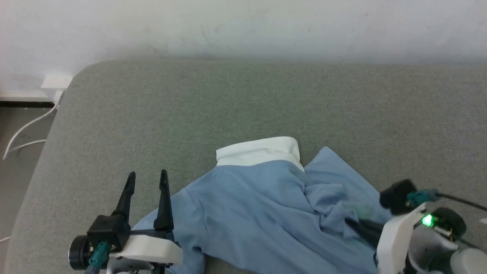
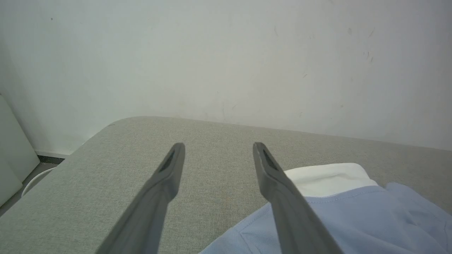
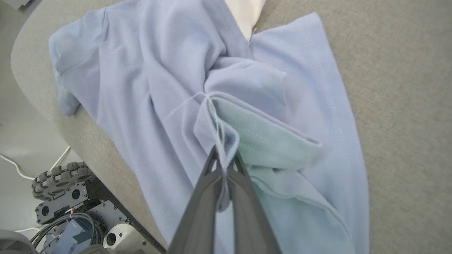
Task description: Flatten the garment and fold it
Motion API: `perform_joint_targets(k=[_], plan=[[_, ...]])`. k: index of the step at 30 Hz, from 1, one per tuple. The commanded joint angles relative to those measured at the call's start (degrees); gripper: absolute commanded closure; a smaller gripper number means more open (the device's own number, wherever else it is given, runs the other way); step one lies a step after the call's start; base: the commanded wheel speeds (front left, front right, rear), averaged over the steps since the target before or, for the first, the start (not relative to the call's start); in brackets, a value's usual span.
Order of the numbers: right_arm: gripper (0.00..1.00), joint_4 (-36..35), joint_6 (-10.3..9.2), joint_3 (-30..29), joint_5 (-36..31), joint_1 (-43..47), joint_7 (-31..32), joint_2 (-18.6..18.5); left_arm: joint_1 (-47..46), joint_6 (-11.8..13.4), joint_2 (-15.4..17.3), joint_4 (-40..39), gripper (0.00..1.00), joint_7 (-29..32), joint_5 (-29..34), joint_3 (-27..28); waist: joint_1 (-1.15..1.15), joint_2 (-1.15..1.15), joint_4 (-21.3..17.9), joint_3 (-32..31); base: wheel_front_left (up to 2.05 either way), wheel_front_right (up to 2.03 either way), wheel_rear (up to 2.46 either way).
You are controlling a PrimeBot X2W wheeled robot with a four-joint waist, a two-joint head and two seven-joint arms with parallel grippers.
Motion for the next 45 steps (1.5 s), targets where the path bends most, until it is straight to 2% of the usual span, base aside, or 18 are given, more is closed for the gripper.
perform_joint_targets(k=[1, 5, 11, 17, 21, 22, 23, 24, 25, 30, 37, 40, 44, 45], plan=[[1.00, -0.04, -0.05, -0.53, 0.25, -1.53, -1.36, 0.13, -0.95, -0.36, -0.26, 0.16, 0.00, -0.25, 0.30, 0.00, -0.01, 0.00, -0.09, -0.07, 0.00, 0.00, 0.00], [1.00, 0.29, -0.05, -6.31, -2.24, -4.38, -8.81, 1.22, -1.00, -0.50, -0.52, 0.35, 0.00, -0.26, 0.41, 0.35, -0.01, 0.00, -0.62, -0.43, 0.00, 0.00, 0.00], [1.00, 5.75, -0.05, -22.84, -5.44, -3.62, -14.28, 5.65, -0.64, -0.86, -1.11, 0.23, 0.00, -0.27, 0.66, 0.62, -0.01, 0.00, -1.75, -0.95, 0.00, 0.00, 0.00], [1.00, 18.61, -0.05, -36.60, -6.92, 0.60, -15.64, 9.54, -0.77, -1.48, -1.27, 0.30, 0.00, -0.27, 0.87, 0.86, -0.01, 0.00, -2.51, -0.51, 0.00, 0.00, 0.00], [1.00, 28.23, -0.05, -39.48, -8.07, 1.96, -16.73, 11.13, -1.02, -1.79, -1.30, 0.57, 0.00, -0.28, 0.91, 1.13, -0.01, 0.00, -2.86, -0.13, 0.00, 0.00, 0.00], [0.96, 30.28, -0.05, -39.24, -7.85, 2.04, -16.91, 11.77, -1.09, -1.85, -1.30, 0.68, 0.00, -0.28, 0.90, 1.24, -0.01, 0.00, -2.97, -0.06, 0.00, 0.00, 0.00], [0.59, 31.99, -0.05, -38.95, -7.53, 1.96, -17.10, 12.30, -1.13, -1.91, -1.30, 0.80, 0.00, -0.28, 0.91, 1.34, -0.01, 0.00, -3.07, -0.06, 0.00, 0.00, 0.00], [0.13, 33.27, -0.05, -38.65, -7.31, 1.81, -17.56, 12.71, -1.11, -1.92, -1.31, 0.90, 0.00, -0.28, 0.94, 1.40, -0.01, 0.00, -3.18, -0.10, 0.00, 0.00, 0.00], [0.00, 34.14, -0.05, -38.42, -7.26, 1.58, -18.68, 12.98, -1.07, -1.93, -1.33, 1.01, 0.00, -0.28, 0.97, 1.46, -0.01, 0.00, -3.27, -0.18, 0.00, 0.00, 0.00], [0.00, 33.85, -0.05, -39.99, -7.08, 0.16, -29.41, 14.47, -0.45, -2.05, -1.14, 1.77, 0.00, -0.28, 0.85, 1.73, -0.01, 0.00, -3.45, -1.42, 0.00, 0.00, 0.00], [0.00, 27.87, -0.05, -39.21, -13.03, 0.13, -43.51, 15.04, 0.67, -1.71, -0.41, 2.79, 0.00, 0.66, 0.35, 2.16, -0.01, 0.00, -3.76, -3.70, 0.00, 0.00, 0.00], [0.00, 23.47, -0.05, -37.39, -17.10, 1.09, -46.08, 16.27, 0.93, -1.63, 0.39, 3.38, 0.00, 3.09, -0.42, 2.64, -0.01, 0.00, -4.24, -4.51, 0.00, 0.00, 0.00], [0.00, 15.79, -0.05, -33.21, -20.47, 3.41, -45.84, 19.77, 0.79, -2.36, 1.91, 4.87, 0.00, 7.90, -2.08, 3.12, -0.01, 0.00, -5.22, -5.34, 0.00, 0.00, 0.00], [0.00, 15.79, -0.05, -33.21, -20.47, 3.41, -45.84, 19.77, 0.79, -2.36, 1.91, 4.87, 0.00, 7.90, -2.08, 3.12, -0.01, 0.00, -5.22, -5.34, 0.00, 0.00, 0.00]])
